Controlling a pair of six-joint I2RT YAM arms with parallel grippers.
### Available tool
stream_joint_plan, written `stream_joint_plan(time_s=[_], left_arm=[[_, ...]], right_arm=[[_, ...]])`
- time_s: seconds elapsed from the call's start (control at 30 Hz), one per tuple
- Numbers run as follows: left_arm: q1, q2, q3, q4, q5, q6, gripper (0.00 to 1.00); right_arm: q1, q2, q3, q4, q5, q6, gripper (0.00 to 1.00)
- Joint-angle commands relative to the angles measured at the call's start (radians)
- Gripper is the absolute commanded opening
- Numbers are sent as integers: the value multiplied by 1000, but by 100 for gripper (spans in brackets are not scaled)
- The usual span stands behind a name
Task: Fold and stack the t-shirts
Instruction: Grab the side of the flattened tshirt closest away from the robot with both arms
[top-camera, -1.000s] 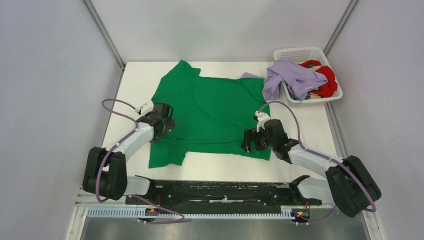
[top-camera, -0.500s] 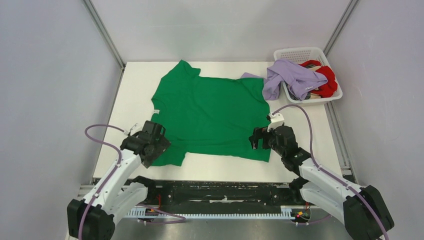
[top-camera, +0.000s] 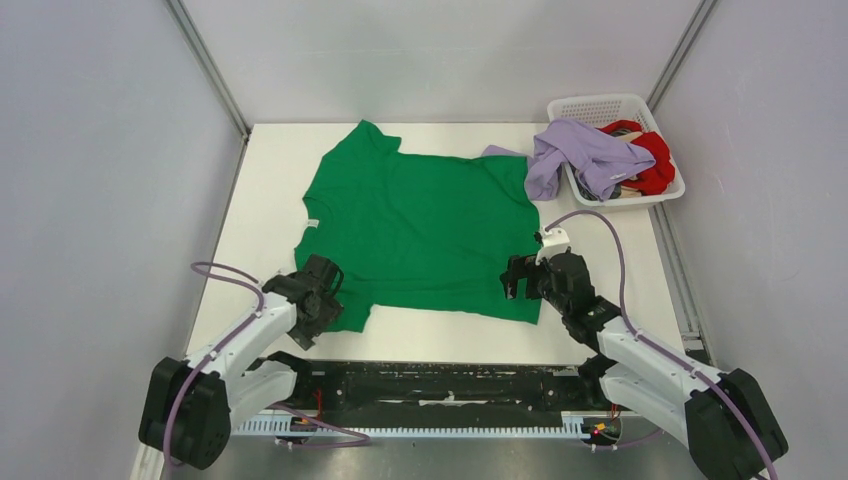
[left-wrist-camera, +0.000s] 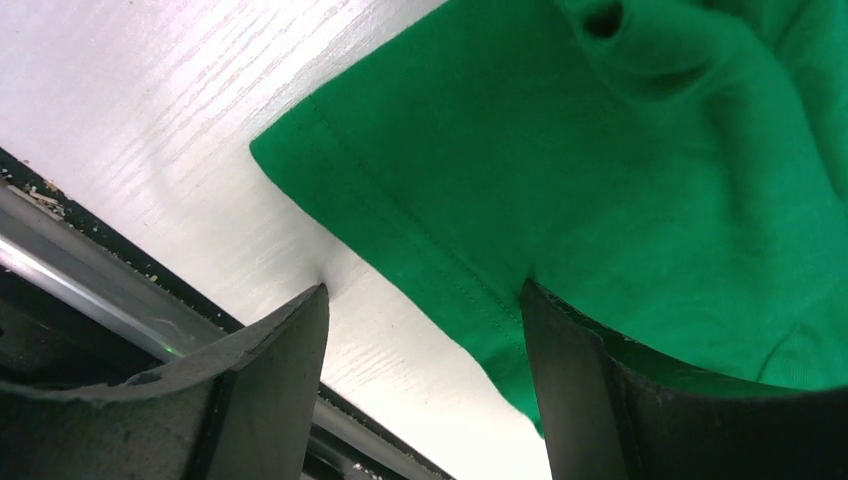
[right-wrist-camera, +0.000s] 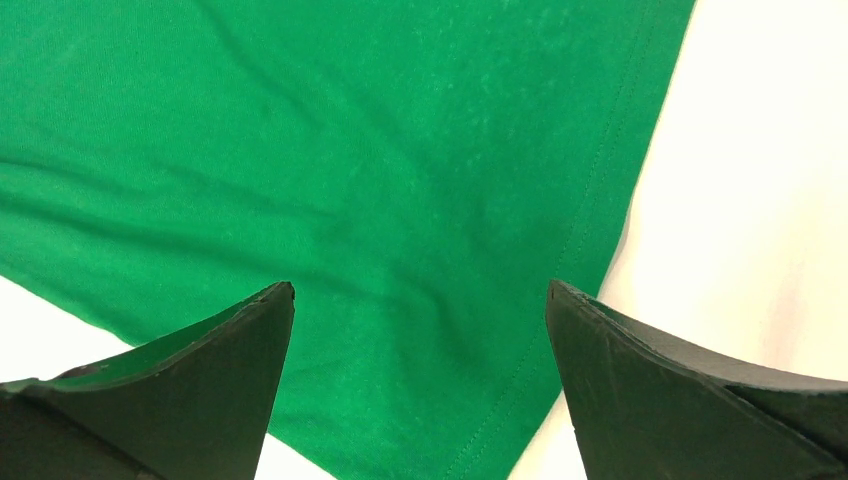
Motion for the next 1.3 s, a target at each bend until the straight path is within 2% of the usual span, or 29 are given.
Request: stream_joint_plan(time_s=[0.0, 0.2, 0.43, 0.77, 0.83, 0.97, 1.13, 1.27], left_arm=[[-5, 47, -25, 157, -64, -70, 76], [-5, 109, -25, 205, -68, -68, 70], [-5, 183, -35, 292, -52, -64, 55], [-5, 275, 16, 326, -46, 27, 17], [-5, 282, 19, 352, -30, 55, 4], [-4, 284, 34, 348, 4, 85, 2], [-6, 205, 33, 279, 38, 108, 2], [-8, 123, 49, 168, 47, 121, 2]], right_arm=[[-6, 10, 0, 39, 24, 6, 98], [-6, 19, 2, 37, 36, 3, 98], [-9, 28, 4, 37, 46, 0, 98], [-15, 28, -1, -1, 91, 1, 98], [-16, 22, -5, -27, 114, 3, 98], [-21, 2, 14, -160, 156, 8, 98], [-21, -24, 32, -309, 128, 29, 98], [-19, -24, 53, -389, -33, 19, 87]])
